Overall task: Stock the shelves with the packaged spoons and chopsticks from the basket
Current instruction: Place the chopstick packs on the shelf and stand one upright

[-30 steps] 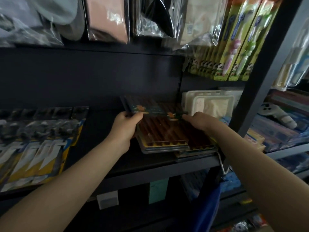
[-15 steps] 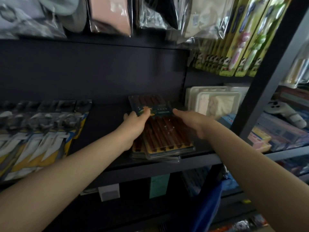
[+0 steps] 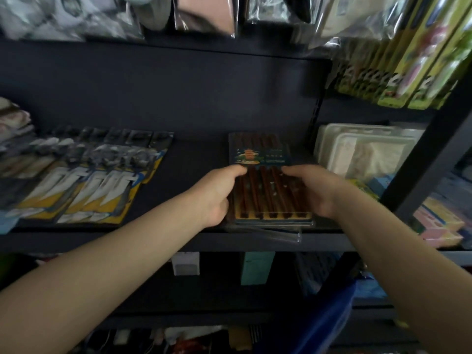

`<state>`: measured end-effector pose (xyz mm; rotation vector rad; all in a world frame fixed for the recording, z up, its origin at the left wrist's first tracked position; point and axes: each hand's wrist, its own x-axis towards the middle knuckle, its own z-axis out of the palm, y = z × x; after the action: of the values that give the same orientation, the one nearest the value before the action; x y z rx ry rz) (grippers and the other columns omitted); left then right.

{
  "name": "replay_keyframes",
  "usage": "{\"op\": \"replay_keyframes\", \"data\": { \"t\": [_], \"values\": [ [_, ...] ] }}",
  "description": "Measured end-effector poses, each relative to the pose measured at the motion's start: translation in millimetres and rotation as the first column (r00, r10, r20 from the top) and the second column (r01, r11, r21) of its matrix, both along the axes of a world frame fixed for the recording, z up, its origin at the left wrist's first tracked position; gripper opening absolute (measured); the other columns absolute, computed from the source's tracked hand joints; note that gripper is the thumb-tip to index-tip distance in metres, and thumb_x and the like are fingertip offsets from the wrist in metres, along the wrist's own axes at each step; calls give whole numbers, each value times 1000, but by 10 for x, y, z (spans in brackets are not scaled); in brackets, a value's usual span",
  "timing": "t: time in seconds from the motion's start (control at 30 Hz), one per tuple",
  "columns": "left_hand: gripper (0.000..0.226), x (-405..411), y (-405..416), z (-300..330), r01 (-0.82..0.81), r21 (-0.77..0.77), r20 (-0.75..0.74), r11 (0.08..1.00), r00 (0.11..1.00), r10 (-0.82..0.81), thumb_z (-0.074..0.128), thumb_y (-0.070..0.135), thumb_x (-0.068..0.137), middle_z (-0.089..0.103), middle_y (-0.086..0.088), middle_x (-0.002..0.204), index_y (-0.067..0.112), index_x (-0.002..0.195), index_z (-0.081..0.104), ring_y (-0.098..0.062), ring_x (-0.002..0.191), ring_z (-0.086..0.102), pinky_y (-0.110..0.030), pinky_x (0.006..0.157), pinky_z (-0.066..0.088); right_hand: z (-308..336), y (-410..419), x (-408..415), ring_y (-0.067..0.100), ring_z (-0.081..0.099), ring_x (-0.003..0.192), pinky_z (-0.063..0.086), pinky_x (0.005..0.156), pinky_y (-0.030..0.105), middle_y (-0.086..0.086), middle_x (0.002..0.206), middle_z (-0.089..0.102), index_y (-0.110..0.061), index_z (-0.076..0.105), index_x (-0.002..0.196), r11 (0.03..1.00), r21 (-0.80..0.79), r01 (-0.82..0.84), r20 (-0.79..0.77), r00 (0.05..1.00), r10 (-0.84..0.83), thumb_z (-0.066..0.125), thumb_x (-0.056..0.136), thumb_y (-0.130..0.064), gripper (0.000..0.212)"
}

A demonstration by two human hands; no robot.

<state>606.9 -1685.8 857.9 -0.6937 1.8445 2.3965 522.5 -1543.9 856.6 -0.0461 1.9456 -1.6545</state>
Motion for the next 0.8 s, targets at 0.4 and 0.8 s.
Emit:
{"op": "replay_keyframes", "data": {
  "t": [0.4,0.8],
  "values": [
    [21,992,-191,-464,289,-199,133,936,955,-267,61,40,83,61,-1,107,26,98,60,-23,106,58,-39,93,50,-313,397,969,28,63,102,53,91,46,10,125,57,-15,37,139,969,87,232,-212,955,-209,77,63,-48,92],
    [45,1242,-151,-478,404,-119,57,907,915,-400,64,59,71,69,-3,109,25,100,67,-22,104,63,-45,100,44,-293,502,1621,21,73,74,60,65,35,6,87,75,-13,65,101,970,-242,-8,204,977,59,60,72,-27,33]
  ]
}}
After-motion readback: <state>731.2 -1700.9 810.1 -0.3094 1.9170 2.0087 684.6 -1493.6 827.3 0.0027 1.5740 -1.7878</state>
